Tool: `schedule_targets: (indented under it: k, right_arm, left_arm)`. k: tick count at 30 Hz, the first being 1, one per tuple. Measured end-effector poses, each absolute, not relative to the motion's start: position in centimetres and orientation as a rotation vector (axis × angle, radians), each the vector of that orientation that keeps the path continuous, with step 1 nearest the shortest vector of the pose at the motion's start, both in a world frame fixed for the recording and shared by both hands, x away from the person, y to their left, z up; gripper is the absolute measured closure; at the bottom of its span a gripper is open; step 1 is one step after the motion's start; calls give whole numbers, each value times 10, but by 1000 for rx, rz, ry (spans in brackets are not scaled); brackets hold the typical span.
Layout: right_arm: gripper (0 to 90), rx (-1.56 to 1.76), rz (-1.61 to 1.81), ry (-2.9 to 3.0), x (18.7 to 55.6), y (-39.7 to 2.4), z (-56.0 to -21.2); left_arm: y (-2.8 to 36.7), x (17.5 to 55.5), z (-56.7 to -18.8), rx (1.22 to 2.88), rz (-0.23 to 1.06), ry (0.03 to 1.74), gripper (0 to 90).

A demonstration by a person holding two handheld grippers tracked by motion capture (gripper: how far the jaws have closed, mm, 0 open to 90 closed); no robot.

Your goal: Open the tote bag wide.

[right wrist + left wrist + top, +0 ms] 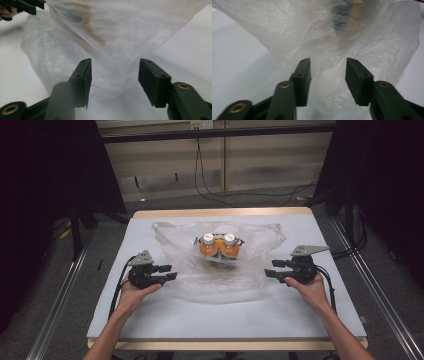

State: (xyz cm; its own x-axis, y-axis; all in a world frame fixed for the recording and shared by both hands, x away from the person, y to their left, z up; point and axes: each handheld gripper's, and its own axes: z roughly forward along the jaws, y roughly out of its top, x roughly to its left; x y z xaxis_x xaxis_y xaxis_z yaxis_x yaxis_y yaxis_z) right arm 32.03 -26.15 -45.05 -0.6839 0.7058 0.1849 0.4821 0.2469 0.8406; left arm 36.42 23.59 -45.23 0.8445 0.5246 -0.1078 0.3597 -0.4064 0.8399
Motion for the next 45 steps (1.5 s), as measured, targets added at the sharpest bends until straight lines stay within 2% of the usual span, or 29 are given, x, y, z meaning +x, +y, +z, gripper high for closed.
schedule_targets:
  k: [2,4,7,12,15,20,29,34,38,42,45]
  right_arm:
    - [392,1111,1425,2254,315,-265,-442]
    - [394,1097,1452,2238,311,-267,-435]
    - [424,1068,1437,2260,306,-266,-424]
    - [658,1015,1505,2238,307,-263,-406]
    - [775,985,1556,2253,314,-259,-393]
    - [887,920,1551,2262,332,-241,-377]
    - [900,882,1508,2337,369,-202,-383]
    - [900,904,1393,2425,373,-191,-407]
    - [900,926,1325,2473,372,-189,-426]
    - [900,957,1309,2500,377,-187,-442]
    - [900,953,1226,2545,380,-181,-454]
  left_arm:
    - [241,359,-446,2029,227,648,491]
    - [245,354,-439,2004,229,636,493]
    - [247,349,-427,1943,228,610,556]
    - [234,354,-408,1908,223,546,757]
    - [222,361,-397,1899,244,507,825]
    - [201,378,-381,1900,248,470,844]
    - [158,420,-384,1985,232,486,855]
    - [149,422,-408,2080,246,512,892]
    - [154,423,-422,2073,210,544,875]
    - [147,425,-440,2176,208,545,852]
    - [142,428,-449,2192,182,557,853]
